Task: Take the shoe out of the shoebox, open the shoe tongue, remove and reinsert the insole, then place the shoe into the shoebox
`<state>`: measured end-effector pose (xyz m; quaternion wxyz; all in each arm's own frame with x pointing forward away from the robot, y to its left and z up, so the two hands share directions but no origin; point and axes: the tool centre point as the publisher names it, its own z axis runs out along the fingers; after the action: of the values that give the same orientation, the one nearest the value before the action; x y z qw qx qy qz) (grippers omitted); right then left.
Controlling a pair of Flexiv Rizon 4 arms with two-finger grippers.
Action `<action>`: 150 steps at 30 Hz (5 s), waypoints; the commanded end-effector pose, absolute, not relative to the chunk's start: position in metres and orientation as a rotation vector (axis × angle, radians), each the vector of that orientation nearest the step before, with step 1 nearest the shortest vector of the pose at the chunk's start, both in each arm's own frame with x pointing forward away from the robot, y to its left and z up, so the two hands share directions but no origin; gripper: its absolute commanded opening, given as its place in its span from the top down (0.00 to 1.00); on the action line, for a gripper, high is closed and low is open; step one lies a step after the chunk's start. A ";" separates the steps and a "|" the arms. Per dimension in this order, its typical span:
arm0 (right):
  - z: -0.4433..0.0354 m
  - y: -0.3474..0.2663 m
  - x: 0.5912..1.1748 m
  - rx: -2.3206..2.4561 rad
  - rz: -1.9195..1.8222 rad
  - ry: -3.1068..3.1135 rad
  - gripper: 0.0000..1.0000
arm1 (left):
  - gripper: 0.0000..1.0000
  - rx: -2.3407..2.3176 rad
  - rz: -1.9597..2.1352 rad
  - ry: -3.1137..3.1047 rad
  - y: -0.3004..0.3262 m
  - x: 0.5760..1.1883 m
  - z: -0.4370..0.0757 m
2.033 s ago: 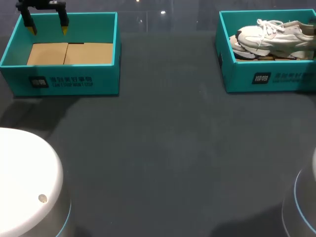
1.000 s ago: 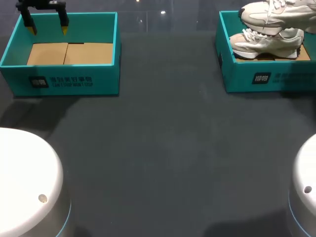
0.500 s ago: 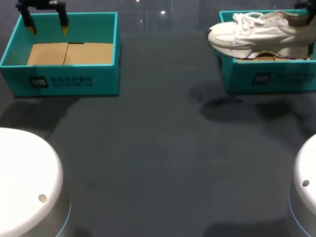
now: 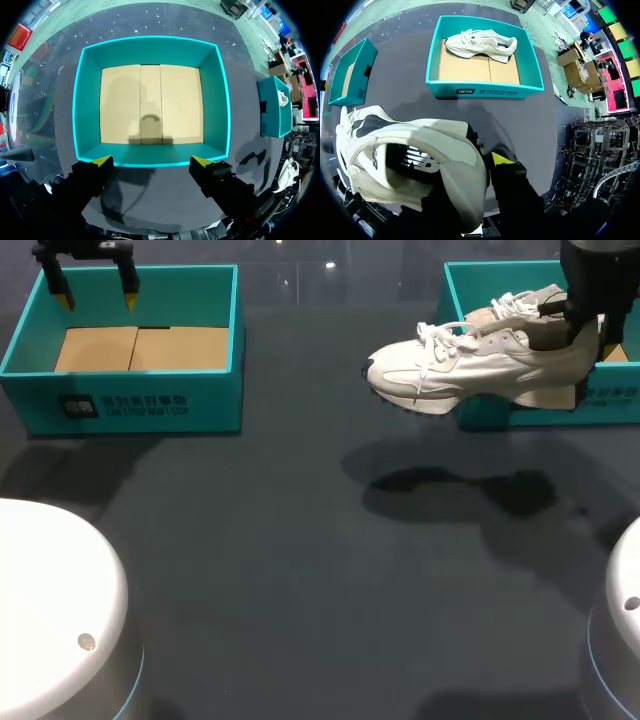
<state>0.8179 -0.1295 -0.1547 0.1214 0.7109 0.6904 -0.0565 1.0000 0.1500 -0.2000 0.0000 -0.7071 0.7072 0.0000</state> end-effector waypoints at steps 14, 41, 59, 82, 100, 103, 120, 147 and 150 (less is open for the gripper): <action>-0.170 -0.099 0.782 2.050 -0.161 1.943 1.00 | 0.00 -2.221 0.000 2.222 0.150 1.000 -0.200; -0.307 0.038 0.696 1.968 -0.232 1.986 1.00 | 0.00 -2.221 0.000 2.222 0.150 1.000 -0.200; -0.361 0.083 0.698 1.932 -0.254 2.047 1.00 | 0.00 -2.221 0.000 2.222 0.150 1.000 -0.200; -0.390 0.080 0.691 2.033 -0.236 2.072 1.00 | 0.00 -2.221 0.000 2.222 0.150 1.000 -0.200; -0.342 0.071 0.694 2.010 -0.118 2.251 0.00 | 0.00 -2.221 0.000 2.222 0.150 1.000 -0.200; -0.320 0.067 0.696 1.979 -0.088 2.324 0.00 | 0.00 -2.221 0.000 2.222 0.150 1.000 -0.200; -0.253 0.022 0.686 0.983 0.315 3.103 0.00 | 0.00 -2.221 0.000 2.222 0.150 1.000 -0.200; -0.263 -0.016 0.698 0.338 1.358 2.741 0.00 | 0.00 -2.221 0.000 2.222 0.150 1.000 -0.200; -0.265 -0.015 0.700 0.303 1.366 2.681 0.00 | 0.00 -2.221 0.000 2.222 0.150 1.000 -0.200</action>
<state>0.7117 -0.0097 -0.2601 -0.0514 0.1559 0.9695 0.1820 1.0000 0.1499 -0.2000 0.0000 -0.7071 0.7072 0.0000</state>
